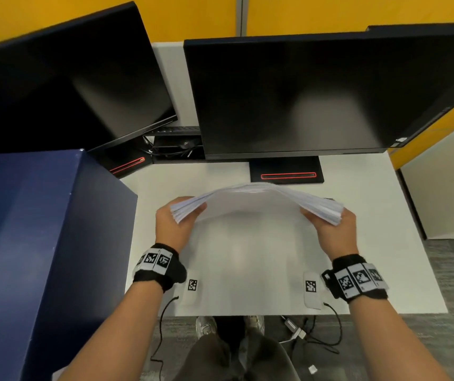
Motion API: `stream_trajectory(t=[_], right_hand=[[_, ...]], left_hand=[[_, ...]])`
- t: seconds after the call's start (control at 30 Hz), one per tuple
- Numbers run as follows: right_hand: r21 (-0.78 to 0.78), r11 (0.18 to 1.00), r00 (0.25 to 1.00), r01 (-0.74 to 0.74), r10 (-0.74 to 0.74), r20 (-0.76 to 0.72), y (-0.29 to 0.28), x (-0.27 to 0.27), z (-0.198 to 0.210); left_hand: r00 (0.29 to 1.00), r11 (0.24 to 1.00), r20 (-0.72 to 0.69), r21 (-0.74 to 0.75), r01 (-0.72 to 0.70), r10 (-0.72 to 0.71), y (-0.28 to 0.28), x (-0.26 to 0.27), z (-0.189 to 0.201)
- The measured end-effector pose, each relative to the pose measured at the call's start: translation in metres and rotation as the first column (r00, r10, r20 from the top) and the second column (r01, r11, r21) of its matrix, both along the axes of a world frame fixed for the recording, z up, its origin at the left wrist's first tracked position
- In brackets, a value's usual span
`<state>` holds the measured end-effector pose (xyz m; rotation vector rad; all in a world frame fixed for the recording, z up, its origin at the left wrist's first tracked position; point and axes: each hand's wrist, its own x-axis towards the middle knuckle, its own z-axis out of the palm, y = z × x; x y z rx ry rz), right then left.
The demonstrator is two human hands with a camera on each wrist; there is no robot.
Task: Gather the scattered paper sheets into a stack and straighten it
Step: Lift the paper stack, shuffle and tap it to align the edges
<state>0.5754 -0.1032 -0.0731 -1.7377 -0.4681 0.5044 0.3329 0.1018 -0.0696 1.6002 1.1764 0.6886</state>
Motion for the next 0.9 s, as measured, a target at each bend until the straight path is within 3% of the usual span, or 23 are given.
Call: stream_trajectory(t=[0.1,0.3,0.43,0.6,0.67,0.77,0.83,0.9], right_hand=[[-0.061,0.998,1.000,0.028,-0.029,-0.010,0.001,-0.007,-0.014],[0.065,0.989,0.988,0.134,-0.128,-0.091,0.016,-0.018,0.001],[0.007,0.944,0.937,0.331,-0.327,-0.124,0.035,-0.020,0.008],[0.030,0.908,0.905,0.418,-0.413,-0.098,0.042,-0.009,0.007],[0.084,0.927,0.926,0.366,-0.353,-0.132,0.037,-0.006,0.010],[0.006,0.999,0.996,0.041,-0.040,-0.086,0.017,0.006,0.002],[-0.091,0.988,0.991,-0.126,0.121,-0.057,0.006,0.013,-0.008],[-0.137,0.981,0.990,-0.140,0.135,-0.045,0.008,0.012,-0.010]], left_hand=[[0.998,0.995,-0.010,-0.073,-0.068,0.067,-0.007,0.002,-0.017],[0.953,0.984,0.250,-0.082,-0.157,0.173,-0.017,0.013,0.000],[0.892,0.931,0.275,-0.166,-0.325,0.360,-0.016,0.021,0.001],[0.906,0.949,0.286,-0.136,-0.284,0.312,-0.009,0.019,0.002],[0.940,0.978,0.278,-0.114,-0.174,0.199,-0.005,0.012,0.001],[0.992,0.995,0.124,-0.095,0.008,0.004,0.005,0.002,-0.011],[1.000,0.993,0.029,-0.120,-0.008,0.011,0.008,0.002,-0.016],[0.999,0.985,0.001,-0.166,-0.052,0.053,0.009,0.008,-0.011]])
